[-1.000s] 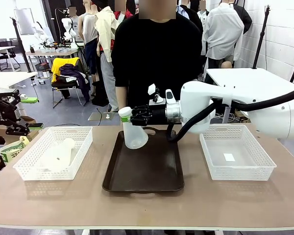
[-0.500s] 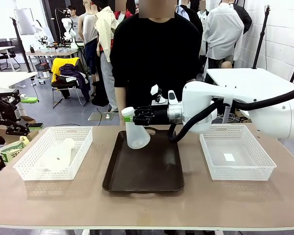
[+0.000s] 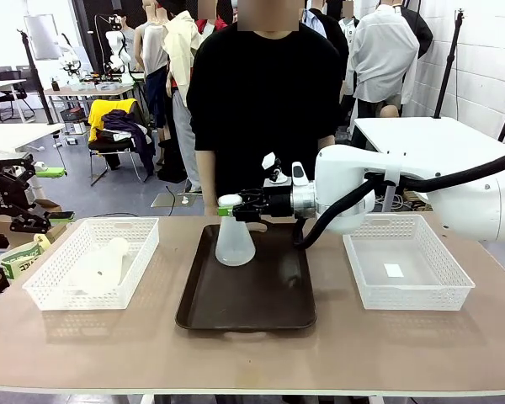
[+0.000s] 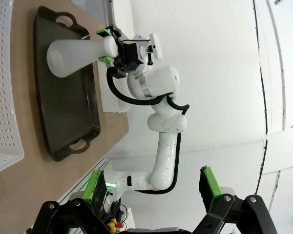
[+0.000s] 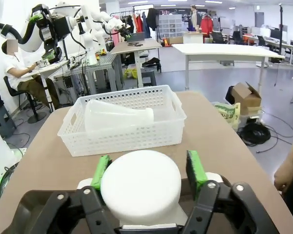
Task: Prepare the laboratory tools.
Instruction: Place the picked Big flask upright in the Handle tray as instructed by the person.
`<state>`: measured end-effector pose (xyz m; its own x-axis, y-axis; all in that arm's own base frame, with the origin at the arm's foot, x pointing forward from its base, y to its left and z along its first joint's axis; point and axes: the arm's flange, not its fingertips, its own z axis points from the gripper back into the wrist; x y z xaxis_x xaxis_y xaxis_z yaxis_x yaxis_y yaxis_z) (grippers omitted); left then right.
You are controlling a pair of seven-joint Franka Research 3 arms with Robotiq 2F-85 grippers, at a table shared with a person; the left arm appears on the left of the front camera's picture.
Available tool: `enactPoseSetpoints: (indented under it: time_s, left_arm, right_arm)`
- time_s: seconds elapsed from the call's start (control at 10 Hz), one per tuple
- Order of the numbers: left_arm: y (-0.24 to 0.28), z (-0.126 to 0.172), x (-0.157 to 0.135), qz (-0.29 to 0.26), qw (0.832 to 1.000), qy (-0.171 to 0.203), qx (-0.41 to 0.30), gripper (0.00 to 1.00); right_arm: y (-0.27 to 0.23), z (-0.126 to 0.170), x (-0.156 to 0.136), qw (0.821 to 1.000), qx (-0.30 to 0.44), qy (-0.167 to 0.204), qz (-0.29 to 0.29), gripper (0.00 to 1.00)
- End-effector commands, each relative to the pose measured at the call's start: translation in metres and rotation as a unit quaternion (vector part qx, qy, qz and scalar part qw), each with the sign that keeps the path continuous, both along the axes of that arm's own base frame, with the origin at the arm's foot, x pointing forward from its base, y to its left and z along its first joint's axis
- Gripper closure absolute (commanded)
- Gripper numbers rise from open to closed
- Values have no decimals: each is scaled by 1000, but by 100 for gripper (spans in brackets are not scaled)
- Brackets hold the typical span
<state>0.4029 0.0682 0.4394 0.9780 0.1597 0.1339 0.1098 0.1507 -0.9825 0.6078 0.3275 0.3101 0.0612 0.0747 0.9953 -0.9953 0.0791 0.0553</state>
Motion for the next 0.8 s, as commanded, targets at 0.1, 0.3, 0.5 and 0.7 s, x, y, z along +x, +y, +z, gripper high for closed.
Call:
enactPoseSetpoints:
  time_s: [0.1,0.3,0.5,0.7]
  left_arm:
    - [1,1,0,0,1000,-8,-1,0]
    - [1,1,0,0,1000,-8,-1,0]
    - [1,1,0,0,1000,-8,-1,0]
    - [1,1,0,0,1000,-8,-1,0]
  right_arm:
    - [-4,-6,-3,1000,8,-9,-6,0]
    - [-7,0,-8,1000,-17,-4,-9,0]
    - [-10,4,-10,999,-38,-2,-17,0]
    - [-9,4,-10,998,-54,2,-36,0]
